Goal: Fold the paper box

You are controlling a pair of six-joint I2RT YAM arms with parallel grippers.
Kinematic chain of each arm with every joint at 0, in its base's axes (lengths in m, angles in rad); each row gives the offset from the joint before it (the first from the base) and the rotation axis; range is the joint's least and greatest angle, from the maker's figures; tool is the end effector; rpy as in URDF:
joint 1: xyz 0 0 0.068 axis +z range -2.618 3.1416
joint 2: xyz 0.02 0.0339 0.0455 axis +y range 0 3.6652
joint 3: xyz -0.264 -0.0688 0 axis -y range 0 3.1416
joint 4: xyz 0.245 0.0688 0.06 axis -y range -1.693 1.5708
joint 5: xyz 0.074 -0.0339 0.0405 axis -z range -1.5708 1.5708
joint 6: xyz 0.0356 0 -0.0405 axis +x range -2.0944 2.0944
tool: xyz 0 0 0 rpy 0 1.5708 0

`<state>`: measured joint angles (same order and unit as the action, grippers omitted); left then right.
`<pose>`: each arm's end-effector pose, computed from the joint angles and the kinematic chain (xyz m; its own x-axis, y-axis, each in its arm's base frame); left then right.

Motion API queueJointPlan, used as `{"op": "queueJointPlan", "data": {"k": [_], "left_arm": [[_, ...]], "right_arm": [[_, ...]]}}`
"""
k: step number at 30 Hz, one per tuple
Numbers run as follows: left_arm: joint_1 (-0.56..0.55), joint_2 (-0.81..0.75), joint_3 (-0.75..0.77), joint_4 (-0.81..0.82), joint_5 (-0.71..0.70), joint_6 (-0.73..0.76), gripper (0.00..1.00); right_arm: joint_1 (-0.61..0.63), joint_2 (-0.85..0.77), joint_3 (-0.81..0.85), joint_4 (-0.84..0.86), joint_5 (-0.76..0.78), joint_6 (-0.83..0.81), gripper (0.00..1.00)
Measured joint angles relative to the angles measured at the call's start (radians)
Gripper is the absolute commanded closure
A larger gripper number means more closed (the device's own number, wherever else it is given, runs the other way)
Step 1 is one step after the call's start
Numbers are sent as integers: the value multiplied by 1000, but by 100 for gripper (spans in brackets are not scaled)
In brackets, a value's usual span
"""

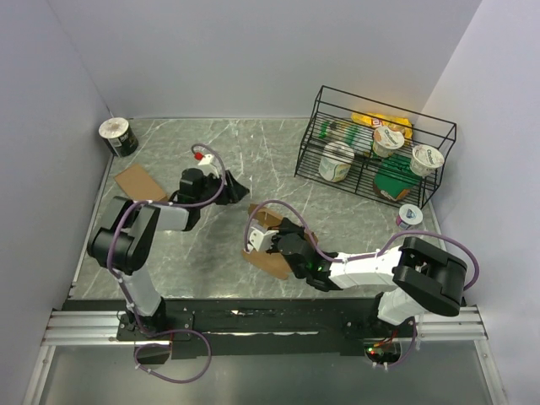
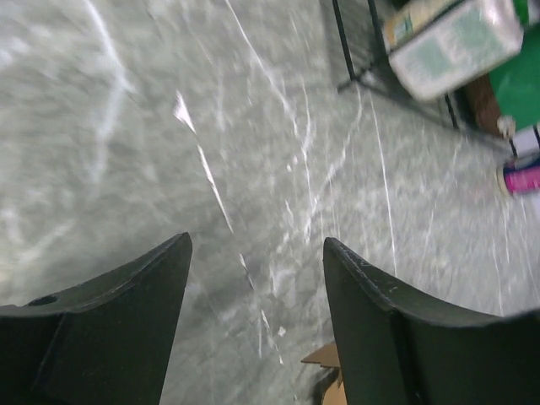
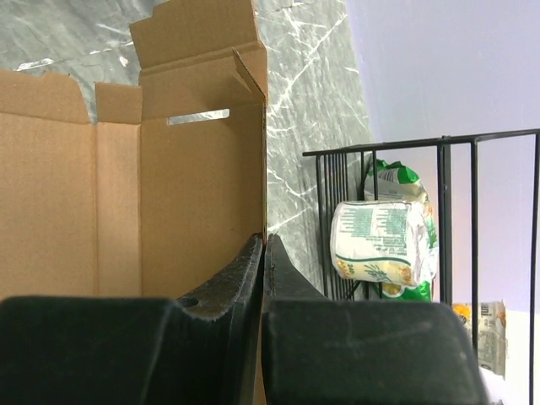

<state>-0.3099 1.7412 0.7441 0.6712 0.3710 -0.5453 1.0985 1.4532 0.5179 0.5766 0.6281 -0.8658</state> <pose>0.3291 -0.1189 0.1662 -0.5778 -0.3226 -0.7498 0.3645 0.7199 -0.5906 0.1456 0.2389 0.1780 0.2547 -0.8561 -0.4497 -0.4264 0.3180 -0.8468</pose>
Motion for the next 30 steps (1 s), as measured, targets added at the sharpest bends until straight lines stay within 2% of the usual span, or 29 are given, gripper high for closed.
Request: {"op": "queueJointPlan", "data": {"k": [9, 15, 30], "left_arm": [[-77, 46, -15, 59, 100, 18, 34], [-127, 46, -67, 97, 104, 25, 36], [-174, 32, -177, 208, 97, -2, 37]], "right_arm": [[0, 1, 0, -8, -3, 5, 100], [-10, 3, 0, -23, -5, 12, 100], [-8, 8, 0, -58, -13, 35, 100]]}}
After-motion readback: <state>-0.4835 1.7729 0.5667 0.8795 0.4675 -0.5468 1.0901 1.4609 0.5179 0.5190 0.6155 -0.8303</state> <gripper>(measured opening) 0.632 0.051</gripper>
